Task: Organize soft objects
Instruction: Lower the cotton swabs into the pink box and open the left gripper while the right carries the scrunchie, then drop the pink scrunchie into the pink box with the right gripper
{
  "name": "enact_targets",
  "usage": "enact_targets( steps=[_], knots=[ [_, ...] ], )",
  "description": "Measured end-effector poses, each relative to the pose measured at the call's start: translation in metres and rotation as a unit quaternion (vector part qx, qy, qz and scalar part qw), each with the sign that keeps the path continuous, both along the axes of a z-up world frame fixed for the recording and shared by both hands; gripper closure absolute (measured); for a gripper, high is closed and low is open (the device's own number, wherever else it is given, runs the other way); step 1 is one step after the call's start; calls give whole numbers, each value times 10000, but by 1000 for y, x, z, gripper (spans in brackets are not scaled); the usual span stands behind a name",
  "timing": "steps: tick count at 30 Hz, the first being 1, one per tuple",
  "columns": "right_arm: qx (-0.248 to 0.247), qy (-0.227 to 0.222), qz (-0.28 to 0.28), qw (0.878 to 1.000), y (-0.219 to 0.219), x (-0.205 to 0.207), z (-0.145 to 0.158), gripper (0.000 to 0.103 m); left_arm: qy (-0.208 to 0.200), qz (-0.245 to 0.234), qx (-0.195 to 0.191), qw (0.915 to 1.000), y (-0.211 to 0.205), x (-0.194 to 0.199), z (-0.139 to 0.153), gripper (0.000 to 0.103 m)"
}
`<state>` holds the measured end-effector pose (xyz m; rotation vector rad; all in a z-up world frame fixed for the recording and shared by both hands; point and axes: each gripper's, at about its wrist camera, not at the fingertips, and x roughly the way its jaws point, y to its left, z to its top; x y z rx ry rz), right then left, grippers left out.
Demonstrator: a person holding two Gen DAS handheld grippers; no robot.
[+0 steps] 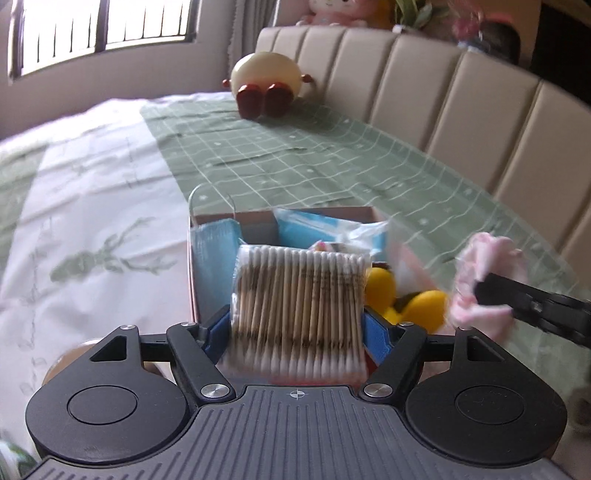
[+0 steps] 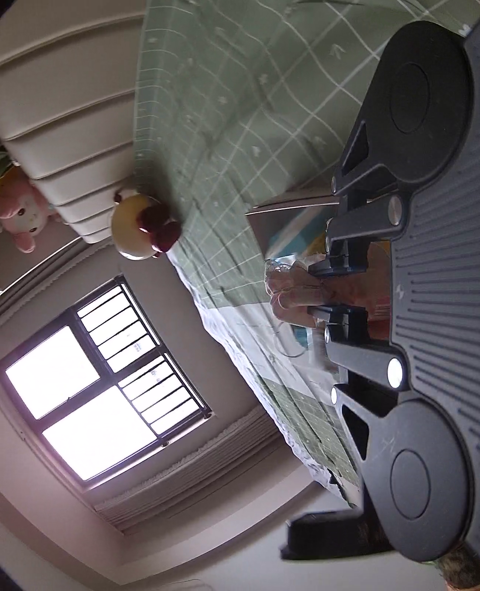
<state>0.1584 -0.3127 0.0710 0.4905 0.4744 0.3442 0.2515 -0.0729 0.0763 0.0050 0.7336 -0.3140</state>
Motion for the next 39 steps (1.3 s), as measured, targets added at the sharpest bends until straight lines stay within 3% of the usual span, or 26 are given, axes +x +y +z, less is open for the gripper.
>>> enact_targets(
  steps=[2,10,12,13,14,17,23,29,30,33,37,39],
  knots=[
    [7,-13,33,10000,1,-2,-4,88,-28,-135,13,9999,-2,4,1,26],
    [1,19,69,10000,5,-5,-9,88,-487,34,-766,9959,20,-8,32,30],
    [-19,27,72,10000,6,-5,-8,88,-301,-51,-785,9964,19,-7,31,51],
    [-25,29,78,10000,7,-5,-8,88,-209,-103,-734,9970,17,-7,29,77],
    [-27,37,94,9999,8,-5,-8,88,-143,-159,-631,9978,14,-9,26,88],
    [-75,81,135,9998,8,-4,-4,88,23,-268,-280,9992,5,-14,14,87],
    [-475,7,502,9976,14,25,34,88,393,-487,-451,9970,5,-5,-11,88],
    [-702,957,1014,9877,43,107,57,88,147,-581,-746,9954,24,-27,1,87],
    [-791,1071,990,9861,51,121,56,88,249,-618,-737,9951,29,-34,5,87],
    [-986,1571,964,9779,83,163,39,88,-140,-576,-874,9944,50,-59,19,87],
    [-1799,2422,629,9513,123,198,1,88,-334,-258,-859,9954,87,-99,16,87],
    [-2084,2309,390,9496,129,199,-6,88,-340,-151,-772,9963,105,-121,7,87]
  ],
)
